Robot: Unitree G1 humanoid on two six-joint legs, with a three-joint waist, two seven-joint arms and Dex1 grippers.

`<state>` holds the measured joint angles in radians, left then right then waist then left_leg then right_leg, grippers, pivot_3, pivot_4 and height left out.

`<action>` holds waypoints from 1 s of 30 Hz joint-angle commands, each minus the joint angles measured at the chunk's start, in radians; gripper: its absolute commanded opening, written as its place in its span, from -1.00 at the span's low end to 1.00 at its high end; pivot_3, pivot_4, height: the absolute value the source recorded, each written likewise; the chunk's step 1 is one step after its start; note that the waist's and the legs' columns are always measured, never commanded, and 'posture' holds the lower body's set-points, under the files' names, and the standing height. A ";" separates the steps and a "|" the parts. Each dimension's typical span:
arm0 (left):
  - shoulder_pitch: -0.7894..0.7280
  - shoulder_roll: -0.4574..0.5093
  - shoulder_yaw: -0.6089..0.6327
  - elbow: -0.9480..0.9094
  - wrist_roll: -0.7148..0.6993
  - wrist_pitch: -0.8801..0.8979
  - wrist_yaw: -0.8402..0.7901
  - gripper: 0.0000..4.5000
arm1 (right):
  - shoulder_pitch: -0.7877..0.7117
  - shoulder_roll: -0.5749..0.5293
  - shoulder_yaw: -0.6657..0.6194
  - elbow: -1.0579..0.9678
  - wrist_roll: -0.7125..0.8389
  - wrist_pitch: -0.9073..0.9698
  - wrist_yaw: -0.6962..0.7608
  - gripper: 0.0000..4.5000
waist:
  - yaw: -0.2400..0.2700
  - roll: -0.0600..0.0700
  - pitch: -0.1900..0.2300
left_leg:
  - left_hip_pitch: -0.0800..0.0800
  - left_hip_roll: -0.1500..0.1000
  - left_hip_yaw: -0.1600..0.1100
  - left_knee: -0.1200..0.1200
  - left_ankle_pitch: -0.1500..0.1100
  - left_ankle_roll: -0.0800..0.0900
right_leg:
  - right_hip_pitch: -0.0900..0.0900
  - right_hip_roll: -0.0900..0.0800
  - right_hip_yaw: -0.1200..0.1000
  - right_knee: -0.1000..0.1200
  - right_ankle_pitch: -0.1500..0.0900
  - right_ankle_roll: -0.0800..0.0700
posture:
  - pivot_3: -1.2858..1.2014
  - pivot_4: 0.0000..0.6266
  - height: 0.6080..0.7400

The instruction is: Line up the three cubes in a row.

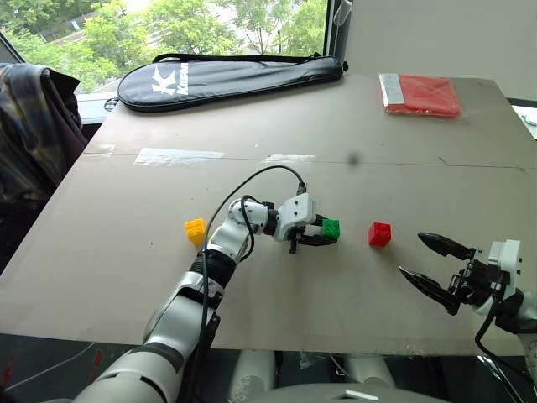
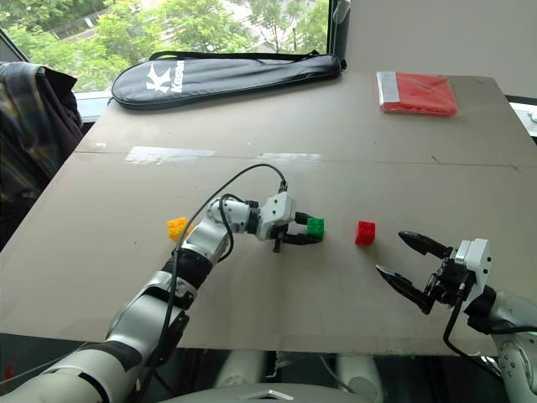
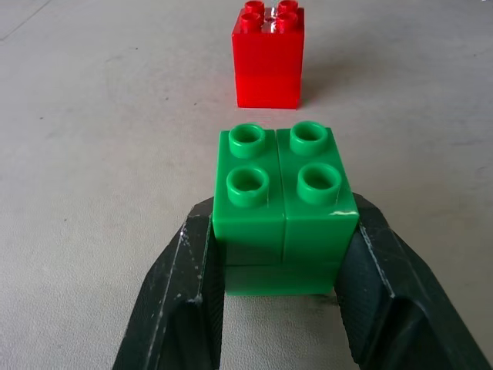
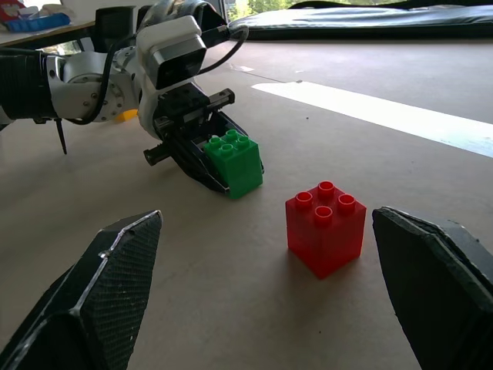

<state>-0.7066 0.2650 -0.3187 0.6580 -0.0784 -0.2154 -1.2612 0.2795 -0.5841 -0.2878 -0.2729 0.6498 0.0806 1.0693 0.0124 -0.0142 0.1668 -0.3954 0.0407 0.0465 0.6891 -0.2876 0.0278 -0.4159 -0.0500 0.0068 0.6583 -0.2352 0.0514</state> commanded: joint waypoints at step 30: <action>0.100 0.270 0.266 -0.675 -0.331 0.553 0.030 0.99 | -0.095 -0.030 0.009 -0.039 0.057 0.036 0.045 1.00 | -0.002 0.000 0.000 | 0.000 0.001 -0.002 0.002 0.000 0.000 | 0.000 0.000 0.000 0.003 0.000 0.000 | 0.03 -0.52 0.52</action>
<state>-0.6149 0.5124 -0.1109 0.0995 -0.3423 0.2612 -1.2588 0.1994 -0.5983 -0.2735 -0.2955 0.6789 0.1092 1.0885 0.0103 -0.0138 0.1670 -0.3954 0.0417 0.0435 0.6908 -0.2876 0.0277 -0.4163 -0.0501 0.0065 0.6608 -0.2353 0.0513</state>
